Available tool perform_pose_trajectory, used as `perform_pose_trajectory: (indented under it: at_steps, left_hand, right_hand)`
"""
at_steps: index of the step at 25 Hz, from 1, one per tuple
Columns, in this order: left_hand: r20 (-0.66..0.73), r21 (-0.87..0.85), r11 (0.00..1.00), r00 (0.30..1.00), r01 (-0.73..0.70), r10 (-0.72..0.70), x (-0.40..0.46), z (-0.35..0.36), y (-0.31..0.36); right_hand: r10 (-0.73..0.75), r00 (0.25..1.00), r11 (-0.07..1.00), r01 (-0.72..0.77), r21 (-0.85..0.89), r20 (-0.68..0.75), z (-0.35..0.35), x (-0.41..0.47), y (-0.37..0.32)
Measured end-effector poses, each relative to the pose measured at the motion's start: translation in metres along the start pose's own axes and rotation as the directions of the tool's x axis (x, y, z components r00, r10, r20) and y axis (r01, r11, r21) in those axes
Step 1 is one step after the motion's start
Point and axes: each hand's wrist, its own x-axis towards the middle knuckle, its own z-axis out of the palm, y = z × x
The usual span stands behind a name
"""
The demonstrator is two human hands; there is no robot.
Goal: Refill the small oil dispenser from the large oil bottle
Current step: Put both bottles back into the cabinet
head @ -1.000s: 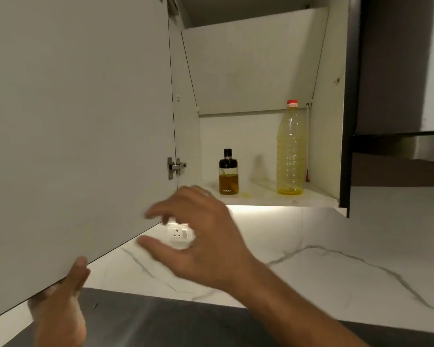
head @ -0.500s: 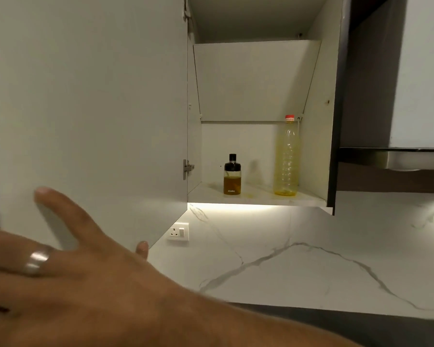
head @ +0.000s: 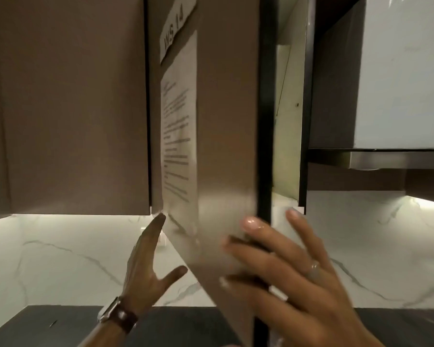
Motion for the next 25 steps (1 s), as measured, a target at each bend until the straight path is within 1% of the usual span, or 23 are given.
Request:
perform_pose_trajectory:
  at_steps: [1, 2, 3, 4, 7, 9, 12, 17, 25]
  left_hand:
    - [-0.013, 0.052, 0.998, 1.000, 0.018, -0.017, 0.008, 0.007, -0.011]
    - [0.029, 0.115, 0.992, 0.998, 0.051, -0.055, 0.028, 0.009, -0.017]
    - [0.037, 0.145, 0.988, 0.997, 0.060, -0.067, 0.042, 0.016, -0.026]
    - [0.076, 0.155, 0.984, 0.992, 0.085, -0.098, 0.047, 0.023, -0.029]
    - [0.084, 0.237, 0.972, 0.996, -0.006, -0.015, 0.063, 0.043, -0.046]
    - [0.090, 0.275, 0.961, 0.996, -0.003, -0.023, 0.071, 0.053, -0.049]
    - [0.086, 0.292, 0.956, 0.995, 0.026, -0.053, 0.074, 0.066, -0.052]
    - [0.094, 0.332, 0.942, 0.991, 0.057, -0.093, 0.080, 0.081, -0.058]
    - [0.148, 0.425, 0.905, 0.986, 0.006, -0.076, 0.085, 0.091, -0.069]
  right_hand:
    - [0.047, 0.999, 0.999, -0.046, -0.015, 0.026, -0.001, -0.011, 0.010]
    - [0.095, 0.995, 0.994, -0.094, -0.053, 0.028, 0.002, -0.026, 0.024]
    - [0.134, 0.990, 0.987, -0.131, -0.091, 0.031, 0.004, -0.040, 0.039]
    - [0.175, 0.984, 0.974, -0.169, -0.153, 0.025, 0.011, -0.053, 0.054]
    - [0.303, 0.953, 0.922, -0.286, -0.262, 0.027, 0.041, -0.084, 0.097]
    - [0.399, 0.915, 0.870, -0.356, -0.341, 0.061, 0.064, -0.104, 0.133]
    - [0.467, 0.875, 0.821, -0.376, -0.430, 0.127, 0.101, -0.127, 0.178]
    - [0.539, 0.829, 0.783, -0.429, -0.450, 0.148, 0.147, -0.136, 0.217]
    - [0.601, 0.765, 0.778, -0.495, -0.387, 0.230, 0.185, -0.133, 0.250]
